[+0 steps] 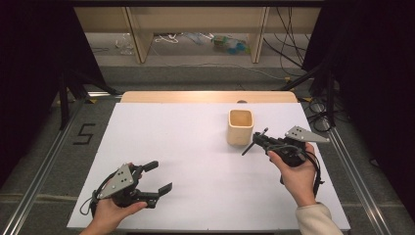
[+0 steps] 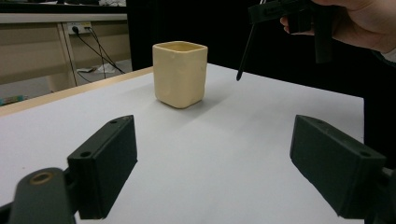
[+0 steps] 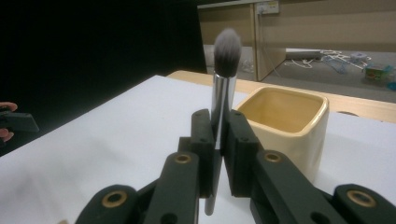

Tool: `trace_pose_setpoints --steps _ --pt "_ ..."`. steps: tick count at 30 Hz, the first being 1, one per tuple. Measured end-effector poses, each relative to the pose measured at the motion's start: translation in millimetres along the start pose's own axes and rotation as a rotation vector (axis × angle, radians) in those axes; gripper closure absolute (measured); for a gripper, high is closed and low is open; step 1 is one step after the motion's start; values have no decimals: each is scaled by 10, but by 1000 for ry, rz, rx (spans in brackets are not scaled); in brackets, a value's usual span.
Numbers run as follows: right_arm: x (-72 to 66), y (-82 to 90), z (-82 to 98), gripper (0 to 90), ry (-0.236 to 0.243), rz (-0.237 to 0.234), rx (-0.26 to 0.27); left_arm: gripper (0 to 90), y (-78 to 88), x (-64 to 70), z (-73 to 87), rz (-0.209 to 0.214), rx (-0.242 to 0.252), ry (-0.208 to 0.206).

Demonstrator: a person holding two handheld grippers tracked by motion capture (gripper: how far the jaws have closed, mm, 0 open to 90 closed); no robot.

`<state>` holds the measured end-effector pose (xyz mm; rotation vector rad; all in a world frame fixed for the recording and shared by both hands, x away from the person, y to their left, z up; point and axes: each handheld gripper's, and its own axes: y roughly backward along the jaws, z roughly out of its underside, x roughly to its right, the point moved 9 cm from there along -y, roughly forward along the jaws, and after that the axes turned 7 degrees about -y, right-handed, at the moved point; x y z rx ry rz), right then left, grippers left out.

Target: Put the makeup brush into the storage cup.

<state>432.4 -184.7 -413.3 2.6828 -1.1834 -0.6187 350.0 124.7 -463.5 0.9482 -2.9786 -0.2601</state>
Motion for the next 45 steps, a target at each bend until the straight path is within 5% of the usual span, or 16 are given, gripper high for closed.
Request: trace_pose_setpoints --steps 45 --pt "64 -49 -338 838 27 25 61 149 5 -8 -12 -2 6 4"
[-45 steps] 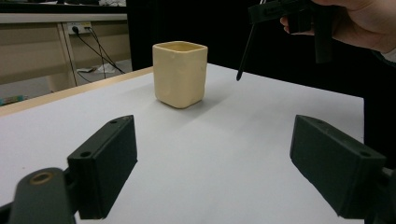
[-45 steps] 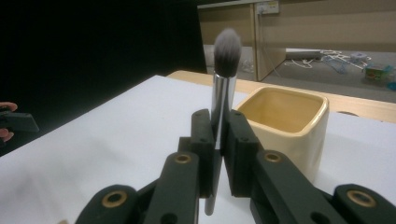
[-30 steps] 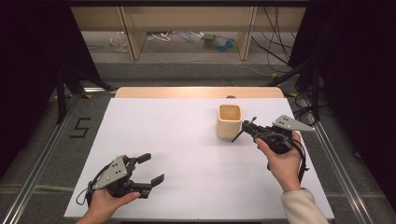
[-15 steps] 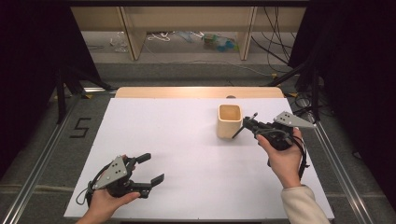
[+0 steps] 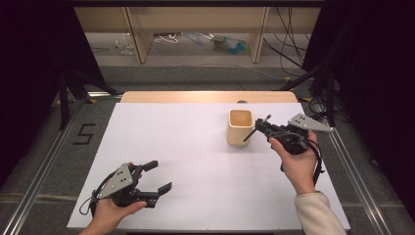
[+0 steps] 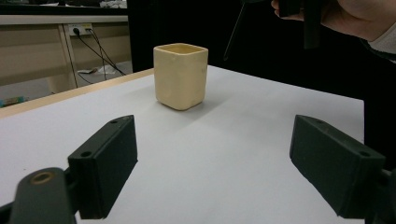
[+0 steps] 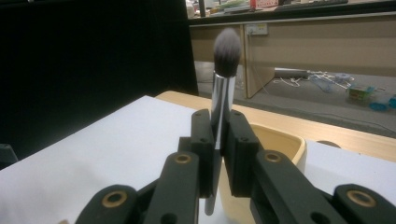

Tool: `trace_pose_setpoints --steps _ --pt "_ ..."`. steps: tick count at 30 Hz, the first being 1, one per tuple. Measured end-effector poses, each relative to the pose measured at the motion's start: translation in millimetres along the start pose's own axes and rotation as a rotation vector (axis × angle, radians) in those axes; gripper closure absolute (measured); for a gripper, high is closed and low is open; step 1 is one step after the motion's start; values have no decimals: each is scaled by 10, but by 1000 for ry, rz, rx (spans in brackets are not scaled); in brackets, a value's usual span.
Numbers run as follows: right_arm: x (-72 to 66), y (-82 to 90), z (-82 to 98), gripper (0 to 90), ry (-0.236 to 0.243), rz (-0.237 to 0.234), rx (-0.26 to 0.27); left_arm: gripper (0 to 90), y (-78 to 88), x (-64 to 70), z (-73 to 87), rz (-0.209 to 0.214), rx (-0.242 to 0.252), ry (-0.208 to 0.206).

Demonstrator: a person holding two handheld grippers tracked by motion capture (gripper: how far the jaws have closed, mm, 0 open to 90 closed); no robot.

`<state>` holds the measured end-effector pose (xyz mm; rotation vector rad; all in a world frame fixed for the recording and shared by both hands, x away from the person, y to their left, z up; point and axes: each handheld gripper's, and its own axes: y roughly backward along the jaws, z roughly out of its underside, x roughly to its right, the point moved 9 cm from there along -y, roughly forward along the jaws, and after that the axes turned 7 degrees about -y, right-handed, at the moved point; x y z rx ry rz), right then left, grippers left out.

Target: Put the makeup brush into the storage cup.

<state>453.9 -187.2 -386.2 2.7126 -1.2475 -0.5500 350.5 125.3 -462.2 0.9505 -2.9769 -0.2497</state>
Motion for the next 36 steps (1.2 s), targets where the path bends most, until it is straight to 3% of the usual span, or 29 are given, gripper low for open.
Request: trace_pose_setpoints --steps 36 --pt "46 -93 -113 838 18 18 19 149 -3 2 0 4 1 -5"
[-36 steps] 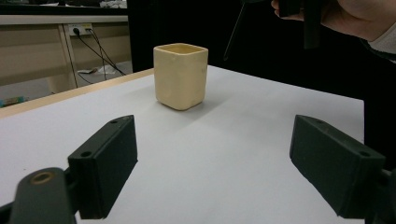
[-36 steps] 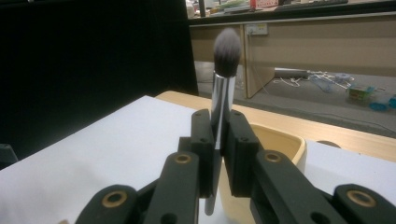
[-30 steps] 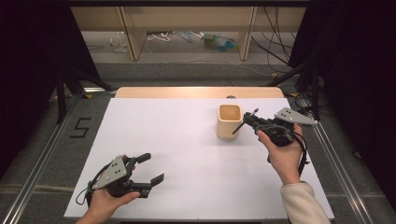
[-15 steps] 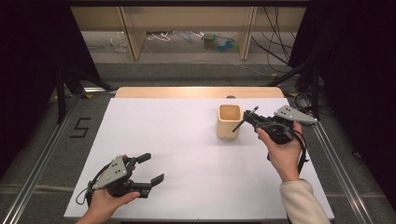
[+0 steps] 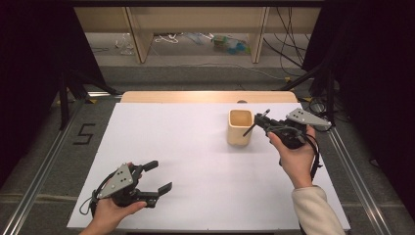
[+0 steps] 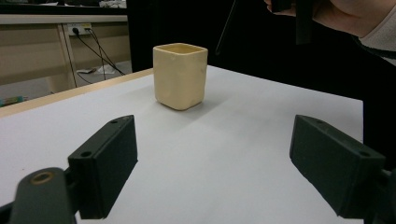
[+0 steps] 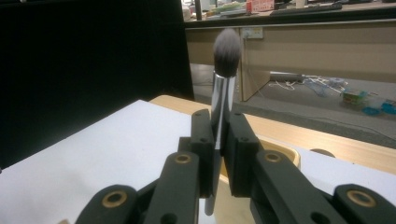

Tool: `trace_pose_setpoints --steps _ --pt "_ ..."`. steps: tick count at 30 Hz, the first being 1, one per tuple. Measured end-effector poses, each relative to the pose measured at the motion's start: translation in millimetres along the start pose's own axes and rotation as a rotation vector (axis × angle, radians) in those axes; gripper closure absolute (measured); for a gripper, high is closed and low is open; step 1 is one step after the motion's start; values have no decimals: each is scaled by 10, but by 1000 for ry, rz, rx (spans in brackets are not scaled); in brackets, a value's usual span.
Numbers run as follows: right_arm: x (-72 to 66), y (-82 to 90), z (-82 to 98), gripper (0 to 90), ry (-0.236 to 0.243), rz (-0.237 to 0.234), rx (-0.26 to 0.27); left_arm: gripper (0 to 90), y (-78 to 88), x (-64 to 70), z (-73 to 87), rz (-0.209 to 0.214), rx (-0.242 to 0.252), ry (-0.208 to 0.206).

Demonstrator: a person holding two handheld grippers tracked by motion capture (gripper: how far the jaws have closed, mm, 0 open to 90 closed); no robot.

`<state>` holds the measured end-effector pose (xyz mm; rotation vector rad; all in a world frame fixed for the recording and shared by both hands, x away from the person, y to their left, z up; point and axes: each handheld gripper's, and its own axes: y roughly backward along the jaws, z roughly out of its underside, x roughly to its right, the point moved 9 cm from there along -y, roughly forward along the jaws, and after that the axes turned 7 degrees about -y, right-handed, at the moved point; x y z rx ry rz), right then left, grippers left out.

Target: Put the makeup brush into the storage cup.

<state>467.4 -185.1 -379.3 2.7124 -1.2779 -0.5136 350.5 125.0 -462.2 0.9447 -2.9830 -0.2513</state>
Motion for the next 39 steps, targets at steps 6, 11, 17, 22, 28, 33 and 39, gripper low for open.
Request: trace_pose_setpoints --steps 6,11,17,22,28,33,39 --pt "4 -22 -14 838 4 2 0 149 2 -4 2 -1 -1 1" --pt "1 -53 -27 838 1 -4 12 150 1 -2 0 -1 0 2" --pt "10 -72 -38 838 5 2 15 149 1 -2 1 -1 0 3" --pt "22 -73 -26 838 7 8 -1 150 -1 0 4 1 -2 2" --pt "32 -84 -42 838 4 10 2 150 -2 0 4 1 -2 3" --pt "44 -90 -62 838 10 13 8 149 -3 -2 7 1 -4 2" --pt "45 -94 -86 838 0 13 10 149 -2 -2 5 1 -3 2"
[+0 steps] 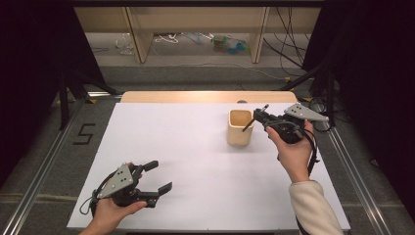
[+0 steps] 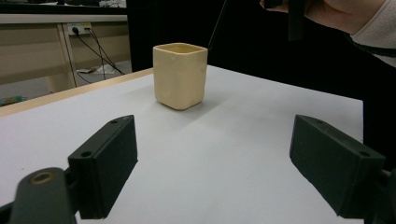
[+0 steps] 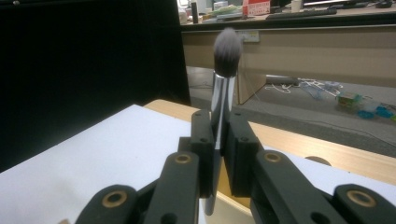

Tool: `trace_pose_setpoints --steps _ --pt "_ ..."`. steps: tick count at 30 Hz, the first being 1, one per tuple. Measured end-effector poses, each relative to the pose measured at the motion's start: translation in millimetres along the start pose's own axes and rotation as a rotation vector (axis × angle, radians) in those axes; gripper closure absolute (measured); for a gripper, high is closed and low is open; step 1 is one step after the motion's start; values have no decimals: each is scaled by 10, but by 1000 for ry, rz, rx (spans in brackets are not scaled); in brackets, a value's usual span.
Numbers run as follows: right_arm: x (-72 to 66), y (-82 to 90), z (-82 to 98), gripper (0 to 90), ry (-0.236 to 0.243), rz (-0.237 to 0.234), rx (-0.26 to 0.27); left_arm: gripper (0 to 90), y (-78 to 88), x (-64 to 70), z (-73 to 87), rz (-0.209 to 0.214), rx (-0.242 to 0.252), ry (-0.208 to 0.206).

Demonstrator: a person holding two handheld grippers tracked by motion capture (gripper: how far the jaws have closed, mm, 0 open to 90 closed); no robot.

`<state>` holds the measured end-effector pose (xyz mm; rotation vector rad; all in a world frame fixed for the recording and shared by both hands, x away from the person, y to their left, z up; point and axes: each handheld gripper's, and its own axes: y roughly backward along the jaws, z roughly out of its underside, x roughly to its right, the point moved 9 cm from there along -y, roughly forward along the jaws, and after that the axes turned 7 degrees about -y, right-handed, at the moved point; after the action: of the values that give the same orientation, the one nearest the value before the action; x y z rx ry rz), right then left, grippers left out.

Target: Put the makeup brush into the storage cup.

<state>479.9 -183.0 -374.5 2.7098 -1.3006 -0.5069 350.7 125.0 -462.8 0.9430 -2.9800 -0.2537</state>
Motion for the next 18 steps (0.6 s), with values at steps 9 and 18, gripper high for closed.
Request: trace_pose_setpoints --steps 9,18 --pt "15 -23 -31 838 7 5 7 149 2 -2 -1 -1 0 0" --pt "16 -46 -53 838 4 4 5 149 2 -3 0 -2 0 0"
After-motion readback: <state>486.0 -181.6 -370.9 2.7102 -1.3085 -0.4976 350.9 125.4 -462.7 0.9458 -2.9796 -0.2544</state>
